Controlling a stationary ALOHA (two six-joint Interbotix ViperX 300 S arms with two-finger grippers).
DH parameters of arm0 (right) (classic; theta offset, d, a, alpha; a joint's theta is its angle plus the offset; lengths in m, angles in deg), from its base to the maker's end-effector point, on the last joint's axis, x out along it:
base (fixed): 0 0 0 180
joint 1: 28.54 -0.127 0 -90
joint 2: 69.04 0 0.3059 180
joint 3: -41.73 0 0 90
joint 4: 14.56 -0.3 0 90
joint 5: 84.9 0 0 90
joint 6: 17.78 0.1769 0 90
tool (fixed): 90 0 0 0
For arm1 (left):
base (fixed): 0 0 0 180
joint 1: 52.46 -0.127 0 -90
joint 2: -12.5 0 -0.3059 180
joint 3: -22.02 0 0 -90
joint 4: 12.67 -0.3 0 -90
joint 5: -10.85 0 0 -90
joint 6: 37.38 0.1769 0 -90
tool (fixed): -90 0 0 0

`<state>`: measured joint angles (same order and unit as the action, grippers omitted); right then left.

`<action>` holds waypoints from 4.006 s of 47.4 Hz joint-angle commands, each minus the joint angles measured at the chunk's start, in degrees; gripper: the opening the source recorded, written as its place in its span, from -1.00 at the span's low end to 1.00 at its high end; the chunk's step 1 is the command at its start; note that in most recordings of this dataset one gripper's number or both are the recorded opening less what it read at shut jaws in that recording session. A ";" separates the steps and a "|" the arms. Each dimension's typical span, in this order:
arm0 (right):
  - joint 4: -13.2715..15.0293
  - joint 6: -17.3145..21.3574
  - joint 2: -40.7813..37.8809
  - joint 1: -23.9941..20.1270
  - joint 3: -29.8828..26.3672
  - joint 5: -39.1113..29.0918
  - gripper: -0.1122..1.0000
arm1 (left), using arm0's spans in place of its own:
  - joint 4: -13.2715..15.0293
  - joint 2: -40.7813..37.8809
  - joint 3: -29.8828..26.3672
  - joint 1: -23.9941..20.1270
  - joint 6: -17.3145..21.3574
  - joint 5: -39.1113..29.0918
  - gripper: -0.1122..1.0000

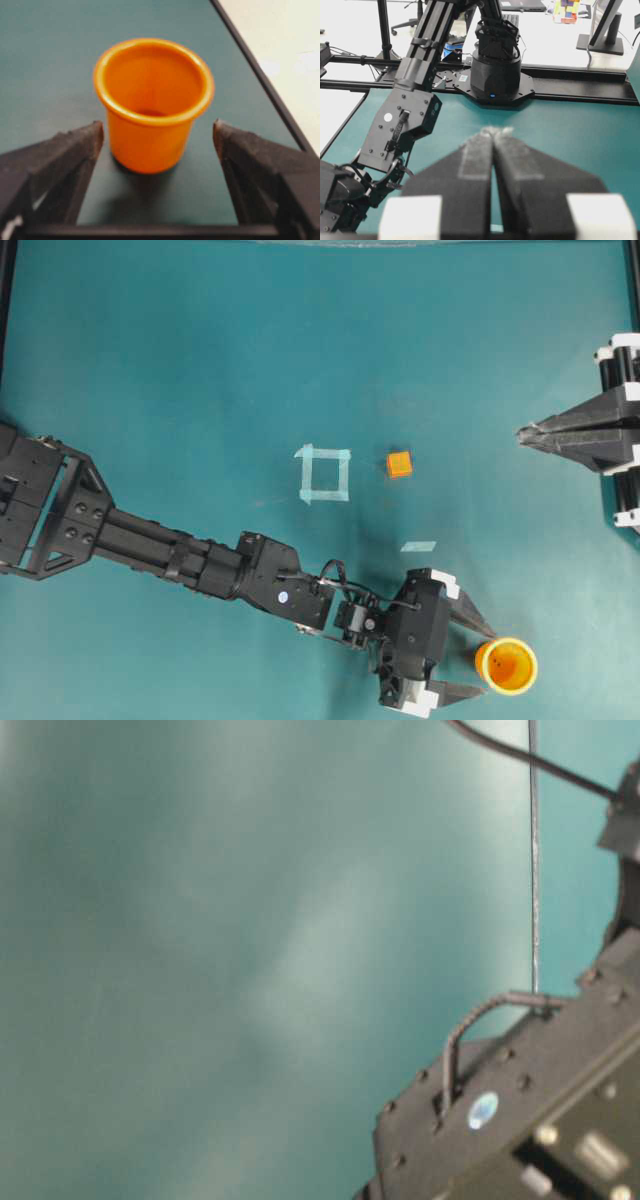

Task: Lift the orange cup with left arm.
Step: 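Position the open left gripper around the orange cup, then close the left gripper on the orange cup and raise it, then hold the orange cup lifted in the left gripper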

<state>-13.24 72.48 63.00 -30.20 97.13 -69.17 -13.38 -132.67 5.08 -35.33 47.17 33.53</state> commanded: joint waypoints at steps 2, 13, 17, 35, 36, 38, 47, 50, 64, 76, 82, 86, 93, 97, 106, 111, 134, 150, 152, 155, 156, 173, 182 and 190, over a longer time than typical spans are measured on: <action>0.09 0.00 -0.09 -0.18 -1.85 0.26 -0.80 | -0.26 0.62 -2.81 -0.26 0.09 -0.62 0.74; 0.09 0.00 -0.18 -0.09 -1.85 0.26 -0.80 | -0.26 -1.41 -6.59 -0.26 0.18 -2.20 0.74; 0.09 0.00 -0.09 -0.18 -1.85 0.18 -0.80 | -0.26 -2.02 -7.65 -0.26 0.18 -2.55 0.74; 0.09 0.00 -0.09 -0.09 -1.85 0.26 -0.80 | -0.26 -4.13 -10.81 0.26 0.26 -4.13 0.71; 0.09 0.00 -0.18 -0.09 -2.02 0.26 -0.80 | -0.26 -4.13 -10.90 0.26 0.26 -4.13 0.70; 0.09 0.00 -0.18 -0.09 -1.85 0.26 -0.80 | -0.26 -4.13 -10.81 0.18 0.70 -4.22 0.67; 0.09 0.09 -0.79 -0.18 -1.85 0.26 -0.80 | -0.26 -3.96 -10.90 0.09 0.88 -4.22 0.35; 0.00 0.09 -0.88 -0.18 -1.85 0.18 -0.80 | -0.26 -3.78 -10.81 0.18 1.05 -4.22 0.35; 0.00 0.09 -1.05 -0.18 -2.11 0.26 -0.80 | -0.26 -0.70 -10.63 -0.18 4.39 -8.88 0.35; 0.00 0.09 -0.97 -0.18 -2.20 0.26 -0.80 | -0.26 3.43 -11.43 -0.09 7.65 -14.41 0.35; 0.09 0.09 -0.97 -0.18 -2.20 0.09 -0.80 | -0.26 5.01 -11.87 -0.18 8.17 -14.77 0.35; 0.00 0.09 -1.05 -0.18 -2.20 0.18 -0.80 | -0.26 6.15 -12.04 -0.09 8.26 -15.21 0.35; 0.09 0.09 -1.05 -0.18 -2.37 0.09 -0.80 | -0.35 8.35 -12.22 -0.18 8.35 -17.84 0.35; 0.00 0.09 -1.05 -0.18 -2.37 0.09 -0.80 | -0.26 9.58 -12.66 -0.18 8.35 -19.95 0.35; 0.00 0.09 -1.05 -0.18 -2.37 0.09 -0.80 | -0.26 11.16 -13.97 -0.18 8.44 -23.64 0.35; 0.09 0.09 -0.97 -0.18 -2.37 0.09 -0.80 | -0.26 11.25 -15.03 -0.18 8.53 -24.17 0.35; 0.09 0.09 -1.05 -0.18 -2.37 -0.26 -0.80 | -0.26 11.43 -16.79 -0.18 8.61 -26.37 0.35; 0.09 0.09 -1.05 -0.18 -2.37 -0.35 -0.80 | -0.26 11.95 -16.96 -0.18 8.61 -26.37 0.35; 0.09 0.09 -1.05 -0.18 -2.37 -0.35 -0.80 | -0.26 11.95 -16.96 -0.18 8.61 -26.37 0.35; 0.00 0.09 -1.05 -0.18 -2.37 -0.26 -0.80 | -0.26 12.13 -16.96 -0.18 8.61 -26.37 0.35; 0.09 0.09 -1.05 -0.18 -2.37 -0.26 -0.80 | -0.26 12.30 -16.96 -0.18 8.61 -26.37 0.35; 0.00 0.09 -0.97 -0.18 -2.46 -0.35 -0.80 | -0.26 12.66 -16.88 -0.18 8.61 -27.07 0.35; 0.00 0.09 -1.05 -0.18 -2.46 -0.26 -0.80 | -0.26 12.74 -16.96 -0.18 8.61 -27.16 0.35; 0.09 0.09 -1.05 -0.18 -2.46 -0.26 -0.80 | -0.26 12.66 -16.96 -0.18 8.61 -27.16 0.35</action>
<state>-13.24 72.48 62.12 -30.29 96.51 -69.78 -13.55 -123.71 -9.95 -35.33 55.70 6.19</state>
